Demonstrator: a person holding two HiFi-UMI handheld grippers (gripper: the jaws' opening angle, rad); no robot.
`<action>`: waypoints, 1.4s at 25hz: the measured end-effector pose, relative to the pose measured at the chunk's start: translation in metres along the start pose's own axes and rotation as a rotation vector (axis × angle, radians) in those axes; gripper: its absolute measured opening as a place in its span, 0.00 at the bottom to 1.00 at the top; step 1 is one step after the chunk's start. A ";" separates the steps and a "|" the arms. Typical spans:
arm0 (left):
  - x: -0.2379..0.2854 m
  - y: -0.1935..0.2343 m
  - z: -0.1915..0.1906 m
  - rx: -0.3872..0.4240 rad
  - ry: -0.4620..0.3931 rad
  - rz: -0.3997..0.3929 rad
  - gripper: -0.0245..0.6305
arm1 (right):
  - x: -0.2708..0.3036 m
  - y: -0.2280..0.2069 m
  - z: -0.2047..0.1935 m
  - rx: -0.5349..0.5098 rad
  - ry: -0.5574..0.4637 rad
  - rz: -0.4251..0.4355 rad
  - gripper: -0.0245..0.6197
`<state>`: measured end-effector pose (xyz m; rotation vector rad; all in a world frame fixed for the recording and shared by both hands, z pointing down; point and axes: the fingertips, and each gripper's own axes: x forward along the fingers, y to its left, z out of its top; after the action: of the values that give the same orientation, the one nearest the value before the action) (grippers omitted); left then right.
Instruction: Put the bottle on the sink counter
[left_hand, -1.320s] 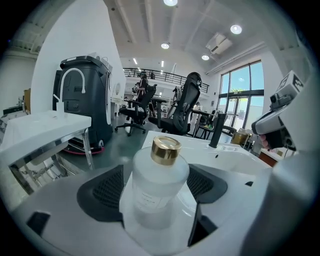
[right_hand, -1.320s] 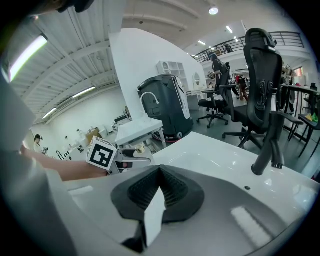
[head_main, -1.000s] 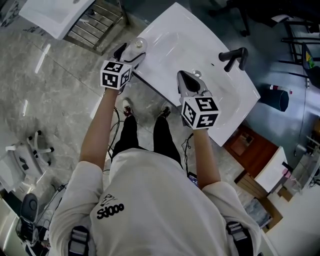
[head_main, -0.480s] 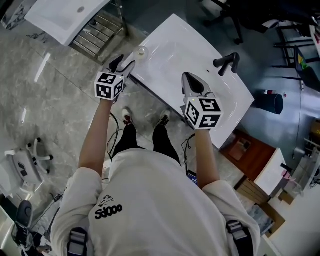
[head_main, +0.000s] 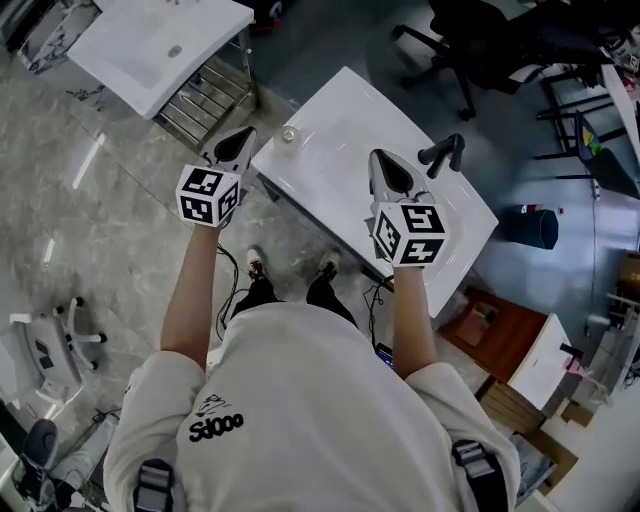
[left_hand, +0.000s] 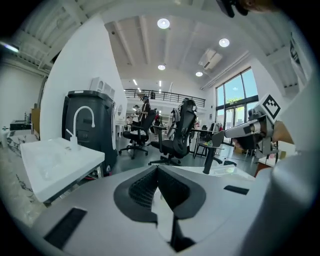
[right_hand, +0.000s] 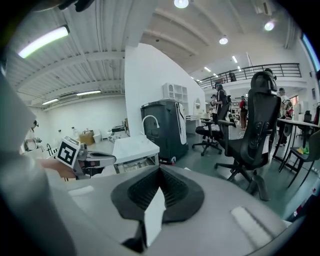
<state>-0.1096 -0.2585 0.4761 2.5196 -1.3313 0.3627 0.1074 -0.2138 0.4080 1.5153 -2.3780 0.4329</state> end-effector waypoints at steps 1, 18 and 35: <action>-0.003 -0.002 0.009 0.014 -0.011 -0.006 0.05 | -0.001 0.002 0.007 -0.003 -0.012 0.005 0.05; -0.039 -0.039 0.127 0.229 -0.182 -0.072 0.05 | -0.028 0.026 0.103 -0.143 -0.208 0.065 0.05; -0.068 -0.080 0.182 0.357 -0.266 -0.109 0.05 | -0.052 0.046 0.144 -0.269 -0.289 0.104 0.05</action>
<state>-0.0634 -0.2266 0.2737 3.0135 -1.3087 0.2682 0.0756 -0.2098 0.2510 1.4142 -2.6114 -0.0923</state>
